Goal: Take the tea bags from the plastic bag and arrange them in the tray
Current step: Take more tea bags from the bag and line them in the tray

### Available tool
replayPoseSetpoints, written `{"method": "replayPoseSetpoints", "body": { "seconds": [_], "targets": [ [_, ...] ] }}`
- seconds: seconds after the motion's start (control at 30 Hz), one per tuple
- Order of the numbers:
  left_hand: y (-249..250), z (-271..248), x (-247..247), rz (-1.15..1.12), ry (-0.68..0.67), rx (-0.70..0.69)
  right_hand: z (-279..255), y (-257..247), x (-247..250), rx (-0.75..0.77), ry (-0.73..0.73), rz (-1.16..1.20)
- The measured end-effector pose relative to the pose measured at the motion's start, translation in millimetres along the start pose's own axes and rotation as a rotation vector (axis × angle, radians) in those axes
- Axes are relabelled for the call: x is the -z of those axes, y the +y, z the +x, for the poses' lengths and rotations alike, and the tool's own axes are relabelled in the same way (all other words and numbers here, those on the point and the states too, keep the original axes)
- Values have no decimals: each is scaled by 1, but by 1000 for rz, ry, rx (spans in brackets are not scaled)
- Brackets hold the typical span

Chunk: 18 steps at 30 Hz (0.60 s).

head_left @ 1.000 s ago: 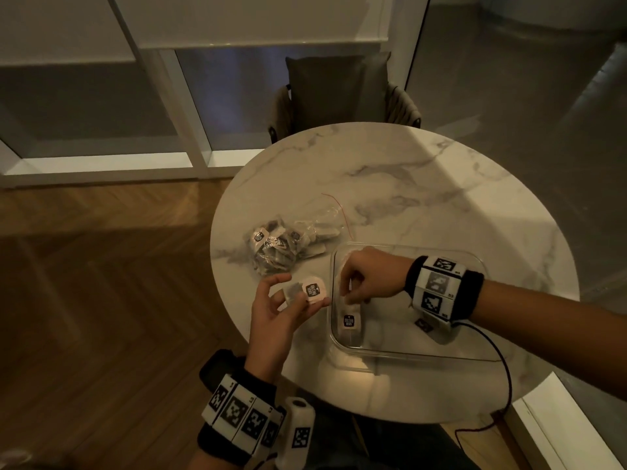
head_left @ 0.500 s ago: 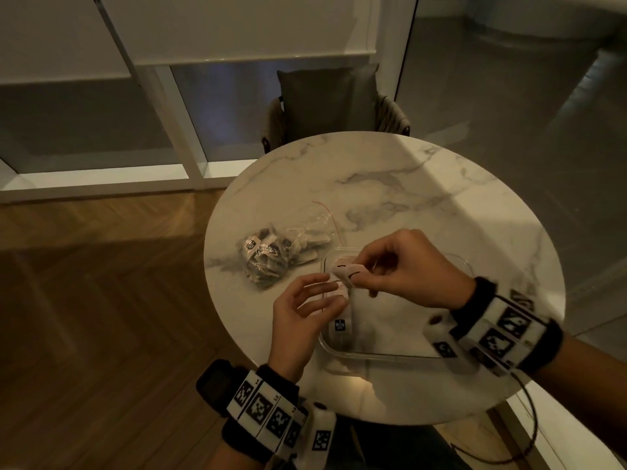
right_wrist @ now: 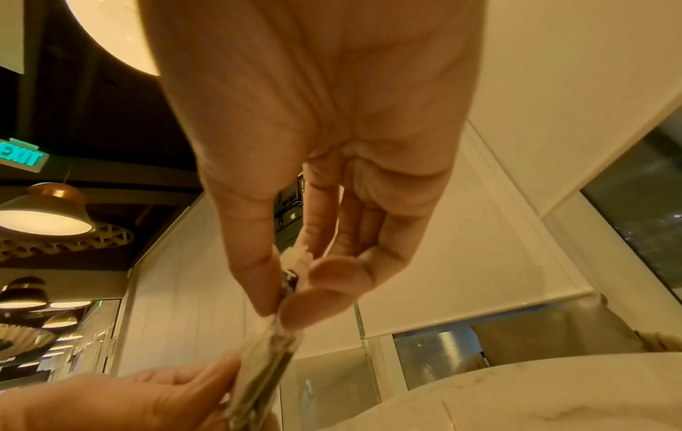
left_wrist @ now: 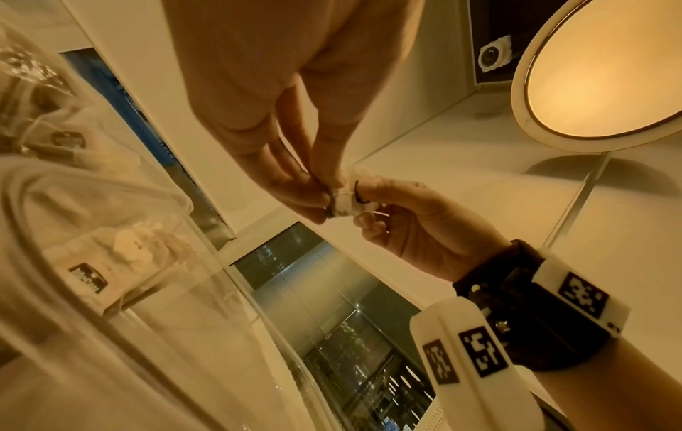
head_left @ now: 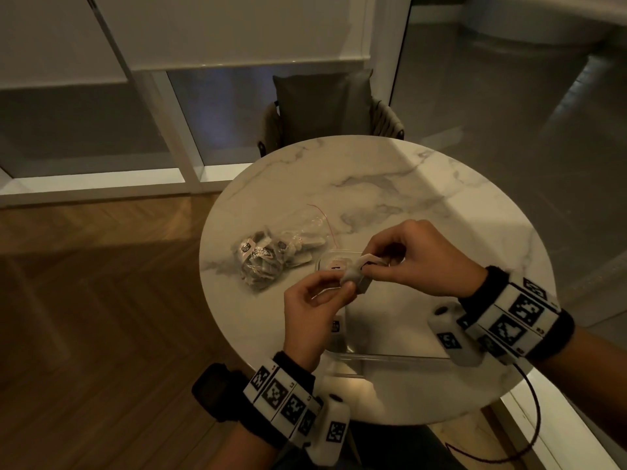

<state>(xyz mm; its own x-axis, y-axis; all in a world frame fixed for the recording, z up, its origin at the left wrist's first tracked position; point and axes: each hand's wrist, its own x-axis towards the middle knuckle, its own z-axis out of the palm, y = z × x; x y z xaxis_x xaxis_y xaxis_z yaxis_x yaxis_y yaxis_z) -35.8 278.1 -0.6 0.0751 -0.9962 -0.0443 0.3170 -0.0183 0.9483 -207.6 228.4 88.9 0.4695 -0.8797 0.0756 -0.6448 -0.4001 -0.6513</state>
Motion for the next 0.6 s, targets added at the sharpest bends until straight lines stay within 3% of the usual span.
{"method": "replayPoseSetpoints", "body": {
  "seconds": [0.2,0.27,0.43,0.6],
  "targets": [
    [-3,3,-2,-33,60,3,-9,-4,-23,95,73,-24],
    [-4,1,-3,-21,46,3,-10,-2,-25,87,115,-47],
    [-6,-3,-3,9,32,-8,-11,2,-24,66,26,-1],
    [-11,-1,-2,20,66,4,-10,4,-21,21,75,19]
  ]
}}
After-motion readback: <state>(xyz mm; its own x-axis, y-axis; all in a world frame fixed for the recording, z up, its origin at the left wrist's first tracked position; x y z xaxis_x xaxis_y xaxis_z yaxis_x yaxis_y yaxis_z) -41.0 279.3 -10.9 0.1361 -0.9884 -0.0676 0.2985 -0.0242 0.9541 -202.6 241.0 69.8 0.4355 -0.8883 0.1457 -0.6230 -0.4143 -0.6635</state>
